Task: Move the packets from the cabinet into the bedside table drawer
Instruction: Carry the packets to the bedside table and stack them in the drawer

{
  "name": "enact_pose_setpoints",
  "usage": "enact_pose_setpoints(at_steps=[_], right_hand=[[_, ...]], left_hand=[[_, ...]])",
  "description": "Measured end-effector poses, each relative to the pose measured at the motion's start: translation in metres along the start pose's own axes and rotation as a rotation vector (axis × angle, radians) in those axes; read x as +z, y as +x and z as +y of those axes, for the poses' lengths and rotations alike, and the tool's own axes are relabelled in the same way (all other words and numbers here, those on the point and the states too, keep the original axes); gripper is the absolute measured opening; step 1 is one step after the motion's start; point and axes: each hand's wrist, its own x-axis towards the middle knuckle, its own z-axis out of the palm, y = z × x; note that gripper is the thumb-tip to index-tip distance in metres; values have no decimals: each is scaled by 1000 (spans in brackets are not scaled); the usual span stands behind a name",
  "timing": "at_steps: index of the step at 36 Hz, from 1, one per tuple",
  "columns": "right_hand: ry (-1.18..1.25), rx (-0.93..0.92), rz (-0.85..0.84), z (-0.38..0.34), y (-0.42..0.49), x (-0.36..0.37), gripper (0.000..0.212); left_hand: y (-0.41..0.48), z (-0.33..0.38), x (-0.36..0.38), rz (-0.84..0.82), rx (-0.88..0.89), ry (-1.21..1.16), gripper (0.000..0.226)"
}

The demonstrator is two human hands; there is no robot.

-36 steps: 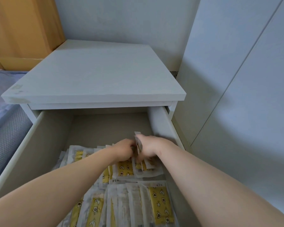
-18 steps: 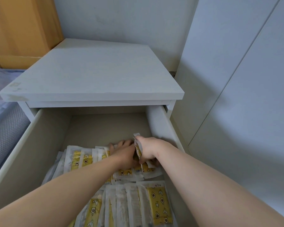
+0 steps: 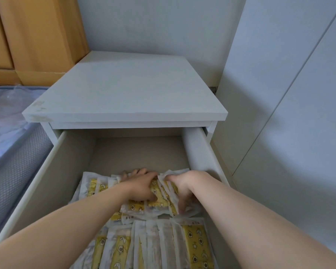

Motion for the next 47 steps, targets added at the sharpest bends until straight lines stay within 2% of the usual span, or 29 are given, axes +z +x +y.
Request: enact_pose_setpoints(at_steps=[3, 4, 7, 8, 11, 13, 14, 17, 19, 24, 29, 31, 36, 39, 42, 47], right_hand=[[11, 15, 12, -1, 4, 3, 68], [1, 21, 14, -2, 5, 4, 68], [-74, 25, 25, -3, 6, 6, 93], [-60, 30, 32, -3, 6, 7, 91], [43, 32, 89, -1, 13, 10, 56], [45, 14, 132, -4, 16, 12, 47], [70, 24, 143, -7, 16, 14, 50], [57, 47, 162, -12, 19, 20, 88], [58, 32, 206, -13, 19, 22, 99], [129, -67, 265, -12, 15, 19, 98], [8, -28, 85, -4, 5, 13, 98], [14, -30, 64, -3, 3, 11, 93], [-30, -80, 210, -6, 9, 18, 106], [-15, -101, 162, -7, 13, 21, 107], [39, -95, 171, -6, 13, 20, 103], [90, -113, 217, -12, 14, 25, 101]], left_hand=[[0, 5, -2, -15, -9, -70, 72], [1, 8, -2, -13, 4, -88, 70], [2, 17, 2, 2, 49, -50, 70], [2, 19, 5, 18, 55, -13, 72], [3, 26, 8, 68, 57, 51, 69], [3, 27, 8, 82, 44, 30, 66], [4, 27, 9, 89, 36, 17, 65], [8, 23, 12, 124, -3, -34, 64], [10, 17, 10, 134, -32, -77, 62], [7, 3, 2, 98, -32, -118, 61], [-1, 5, 0, 90, -31, -103, 57], [-2, 7, 0, 90, -33, -98, 57], [-8, 7, -2, 57, 8, -59, 61], [-19, 0, -12, 38, 38, 1, 62], [-31, -20, -22, 36, -7, 51, 66], [-44, -48, -11, -75, -106, 121, 76]])
